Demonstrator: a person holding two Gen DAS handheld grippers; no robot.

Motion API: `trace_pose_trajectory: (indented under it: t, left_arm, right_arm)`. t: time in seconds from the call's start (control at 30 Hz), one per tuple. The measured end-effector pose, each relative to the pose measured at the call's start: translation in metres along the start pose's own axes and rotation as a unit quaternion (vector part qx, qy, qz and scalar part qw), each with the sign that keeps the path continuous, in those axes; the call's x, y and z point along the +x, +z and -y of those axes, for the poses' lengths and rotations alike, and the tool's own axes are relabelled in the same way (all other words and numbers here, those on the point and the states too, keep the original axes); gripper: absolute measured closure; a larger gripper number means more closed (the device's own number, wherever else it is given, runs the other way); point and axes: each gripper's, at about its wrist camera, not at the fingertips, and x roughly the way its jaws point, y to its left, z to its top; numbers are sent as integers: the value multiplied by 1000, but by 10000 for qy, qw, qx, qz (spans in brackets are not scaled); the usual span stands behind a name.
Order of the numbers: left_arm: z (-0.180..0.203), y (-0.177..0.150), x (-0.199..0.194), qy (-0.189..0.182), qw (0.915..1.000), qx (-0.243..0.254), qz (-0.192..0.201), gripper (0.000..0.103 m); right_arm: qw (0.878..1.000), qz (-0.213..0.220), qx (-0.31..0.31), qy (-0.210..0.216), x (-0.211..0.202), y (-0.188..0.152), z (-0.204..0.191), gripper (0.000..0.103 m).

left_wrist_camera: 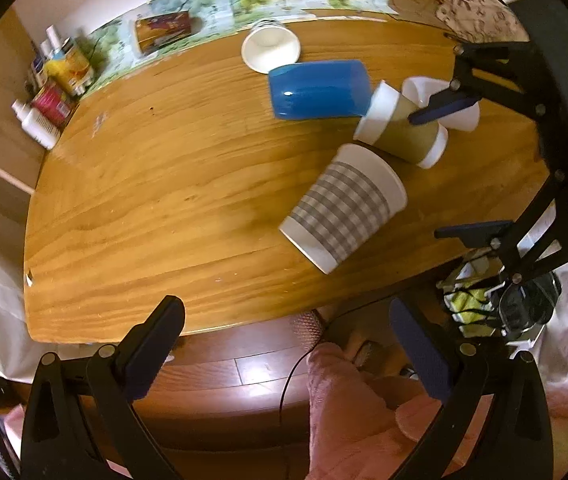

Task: Flip cup upright
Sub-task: 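Rotate the held cup mouth-up and carry it toward the left tool, then grasp the checkered cup with the left gripper while the right gripper releases it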

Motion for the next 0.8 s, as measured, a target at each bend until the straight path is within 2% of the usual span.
trace_pose_trajectory:
  t: [0.13,0.23,0.37,0.57,0.7,0.8]
  left_arm:
    - [6,1,1,23,9999,143,38,1]
    - [9,4,1,41,9996,259,90,1]
    - [12,10,1,100,9988,438,170,1]
    - [12,26,6,133,9978,604,220,1]
    - [11,34,10,75,9972,712,217,1]
    - [13,38,13,38,9962,854,193,1]
  right_arm:
    - [9952,297,904,-228,-12,-11,2,22]
    - [9855,533,1563,-381,-22,-20,0,22]
    - [9669,836,2348,-547,-35,-29,-5,22]
    - [9265,1243,3485,-689,-50,-44,-10,22]
    - [8865,1498,4295,-854,-54,-56,-15,22]
    - [8623,1579,4702,-1023,-57,-61,-21,22]
